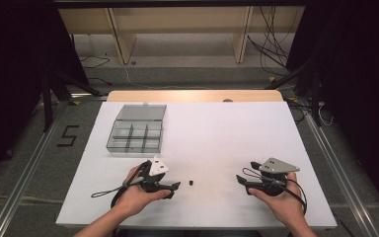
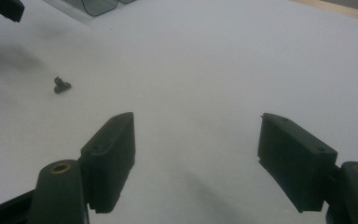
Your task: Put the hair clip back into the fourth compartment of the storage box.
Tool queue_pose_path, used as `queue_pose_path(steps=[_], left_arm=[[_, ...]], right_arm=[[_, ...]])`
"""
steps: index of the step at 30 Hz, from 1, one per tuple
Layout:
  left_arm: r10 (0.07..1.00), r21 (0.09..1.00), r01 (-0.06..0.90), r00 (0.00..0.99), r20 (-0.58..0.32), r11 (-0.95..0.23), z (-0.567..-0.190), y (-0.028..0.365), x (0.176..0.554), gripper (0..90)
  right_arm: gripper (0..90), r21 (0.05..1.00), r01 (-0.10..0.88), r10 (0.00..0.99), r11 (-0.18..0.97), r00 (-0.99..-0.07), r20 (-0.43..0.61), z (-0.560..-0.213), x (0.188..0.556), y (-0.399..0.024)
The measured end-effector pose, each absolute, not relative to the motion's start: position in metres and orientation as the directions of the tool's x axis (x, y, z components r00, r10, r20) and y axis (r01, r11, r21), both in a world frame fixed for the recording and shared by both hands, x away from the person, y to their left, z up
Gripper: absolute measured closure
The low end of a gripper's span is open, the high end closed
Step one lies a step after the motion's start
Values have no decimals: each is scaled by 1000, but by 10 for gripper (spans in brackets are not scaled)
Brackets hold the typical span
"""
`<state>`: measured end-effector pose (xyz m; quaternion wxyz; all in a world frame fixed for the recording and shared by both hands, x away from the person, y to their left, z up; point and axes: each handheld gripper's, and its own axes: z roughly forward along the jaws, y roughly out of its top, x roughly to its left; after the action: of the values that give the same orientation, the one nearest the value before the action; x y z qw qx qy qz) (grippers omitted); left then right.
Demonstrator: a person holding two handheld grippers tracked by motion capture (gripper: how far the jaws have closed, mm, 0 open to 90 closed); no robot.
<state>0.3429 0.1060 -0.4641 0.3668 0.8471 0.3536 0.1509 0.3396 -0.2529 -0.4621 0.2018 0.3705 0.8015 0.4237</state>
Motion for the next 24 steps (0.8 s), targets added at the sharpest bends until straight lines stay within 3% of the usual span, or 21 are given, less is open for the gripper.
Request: queue_pose_path(steps=[12,24], left_arm=[[696,721,498,718,-31,-481,-472,73,350,334],[714,714,516,699,-33,-472,-480,50,353,422]], right_arm=[[279,827,424,766,368,-643,-11,-462,340,-253],[276,825,420,764,377,-645,-20,-463,340,-252]])
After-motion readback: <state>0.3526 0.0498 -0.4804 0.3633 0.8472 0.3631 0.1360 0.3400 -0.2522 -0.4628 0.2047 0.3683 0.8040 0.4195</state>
